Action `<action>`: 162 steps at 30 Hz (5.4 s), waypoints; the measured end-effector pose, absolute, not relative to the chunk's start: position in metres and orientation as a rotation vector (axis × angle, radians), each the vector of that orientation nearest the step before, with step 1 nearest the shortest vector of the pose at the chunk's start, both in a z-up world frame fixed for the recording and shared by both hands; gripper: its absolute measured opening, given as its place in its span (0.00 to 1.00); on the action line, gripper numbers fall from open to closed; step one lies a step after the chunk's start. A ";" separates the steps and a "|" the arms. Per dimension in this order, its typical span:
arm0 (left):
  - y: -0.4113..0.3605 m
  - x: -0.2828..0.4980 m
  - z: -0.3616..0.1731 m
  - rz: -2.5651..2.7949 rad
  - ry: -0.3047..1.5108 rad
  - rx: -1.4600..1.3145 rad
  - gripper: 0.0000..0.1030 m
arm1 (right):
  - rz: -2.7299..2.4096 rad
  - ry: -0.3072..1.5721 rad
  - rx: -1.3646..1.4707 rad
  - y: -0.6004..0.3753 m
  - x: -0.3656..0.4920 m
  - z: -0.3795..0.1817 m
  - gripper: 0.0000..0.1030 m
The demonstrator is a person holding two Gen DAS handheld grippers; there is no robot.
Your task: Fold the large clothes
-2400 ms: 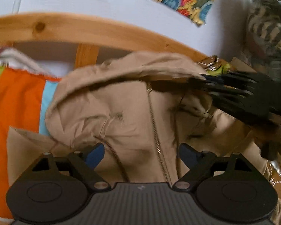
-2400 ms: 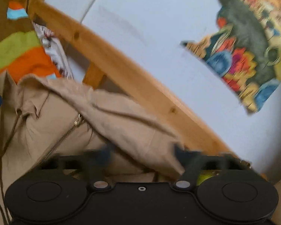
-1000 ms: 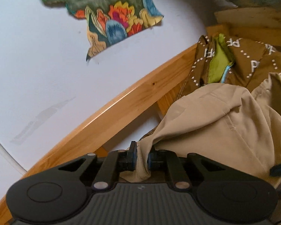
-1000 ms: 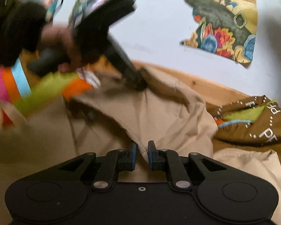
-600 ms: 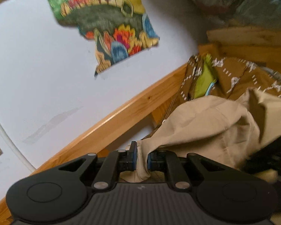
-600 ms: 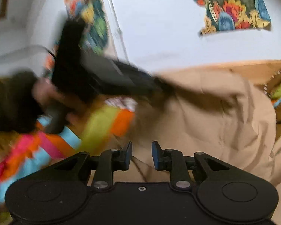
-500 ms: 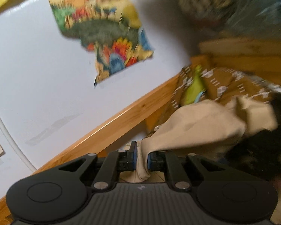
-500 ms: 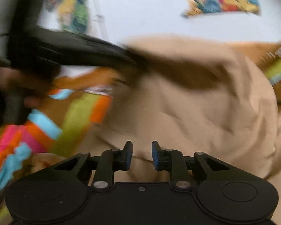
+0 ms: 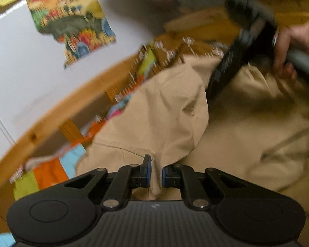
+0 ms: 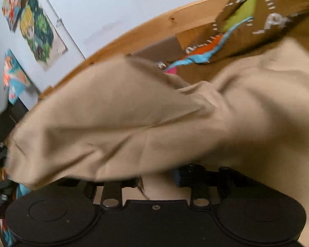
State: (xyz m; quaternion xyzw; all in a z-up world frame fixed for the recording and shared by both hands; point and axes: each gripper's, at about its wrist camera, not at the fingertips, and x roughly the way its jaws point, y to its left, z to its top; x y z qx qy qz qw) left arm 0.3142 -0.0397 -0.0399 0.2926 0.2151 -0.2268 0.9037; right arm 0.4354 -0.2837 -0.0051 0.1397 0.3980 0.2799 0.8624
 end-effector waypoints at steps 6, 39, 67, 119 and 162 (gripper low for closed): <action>-0.038 0.309 -0.081 -0.462 0.545 0.705 0.10 | 0.520 0.840 0.288 -0.334 0.382 0.011 0.49; 0.040 0.379 -0.049 -0.227 0.692 -0.029 0.60 | 0.493 0.460 0.018 -0.279 0.369 0.020 0.26; 0.078 0.135 -0.002 -0.170 0.739 0.104 0.99 | 0.488 0.640 -0.505 -0.286 0.165 0.021 0.96; 0.032 0.108 -0.073 -0.419 0.712 0.399 0.99 | 0.562 0.639 -0.429 -0.222 0.144 -0.024 0.98; 0.064 0.116 -0.042 -0.187 0.538 0.375 0.06 | 0.532 0.565 -0.725 -0.211 0.097 -0.055 0.97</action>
